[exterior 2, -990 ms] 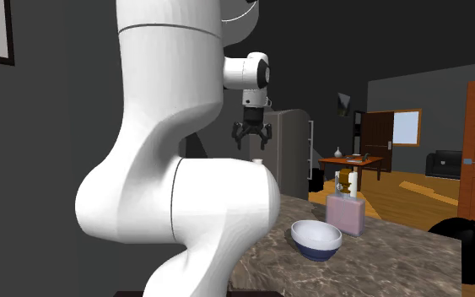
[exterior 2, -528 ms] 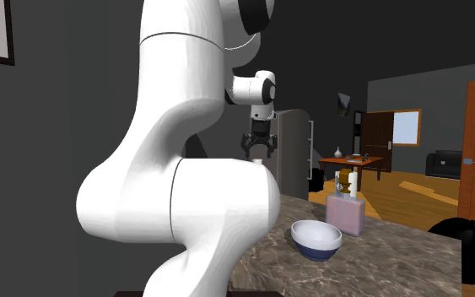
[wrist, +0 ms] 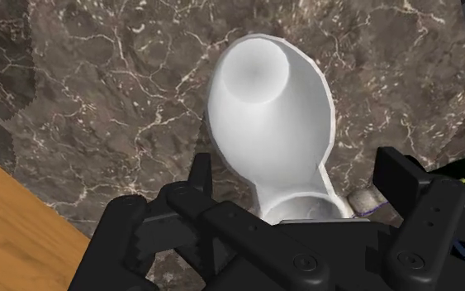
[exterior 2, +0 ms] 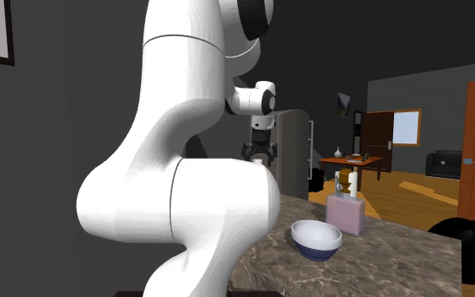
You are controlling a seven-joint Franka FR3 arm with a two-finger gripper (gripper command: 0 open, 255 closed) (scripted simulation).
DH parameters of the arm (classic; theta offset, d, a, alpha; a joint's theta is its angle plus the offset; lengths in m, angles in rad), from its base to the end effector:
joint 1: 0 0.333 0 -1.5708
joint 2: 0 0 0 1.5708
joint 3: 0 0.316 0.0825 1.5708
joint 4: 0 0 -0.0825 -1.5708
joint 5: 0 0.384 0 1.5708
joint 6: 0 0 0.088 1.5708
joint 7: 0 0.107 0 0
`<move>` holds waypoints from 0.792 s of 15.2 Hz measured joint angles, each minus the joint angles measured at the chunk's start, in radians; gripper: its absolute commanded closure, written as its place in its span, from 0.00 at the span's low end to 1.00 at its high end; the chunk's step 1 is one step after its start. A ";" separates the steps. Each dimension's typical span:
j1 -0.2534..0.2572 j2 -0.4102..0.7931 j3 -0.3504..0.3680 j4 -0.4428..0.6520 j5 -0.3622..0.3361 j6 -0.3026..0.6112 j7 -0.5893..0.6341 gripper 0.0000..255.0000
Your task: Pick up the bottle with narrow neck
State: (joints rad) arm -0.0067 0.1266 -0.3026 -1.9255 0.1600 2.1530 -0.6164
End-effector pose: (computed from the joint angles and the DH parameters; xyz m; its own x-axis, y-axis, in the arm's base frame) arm 0.5735 -0.1708 0.4374 0.9637 0.2243 0.1447 0.2302 -0.9728 -0.0254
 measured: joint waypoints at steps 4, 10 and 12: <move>0.000 0.001 0.000 -0.004 0.001 0.007 -0.001 1.00; 0.000 0.001 0.000 -0.004 0.001 0.006 -0.001 1.00; 0.000 -0.002 0.000 0.008 -0.002 -0.010 0.002 1.00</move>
State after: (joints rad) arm -0.0066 0.1244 -0.3030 -1.9178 0.1582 2.1435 -0.6146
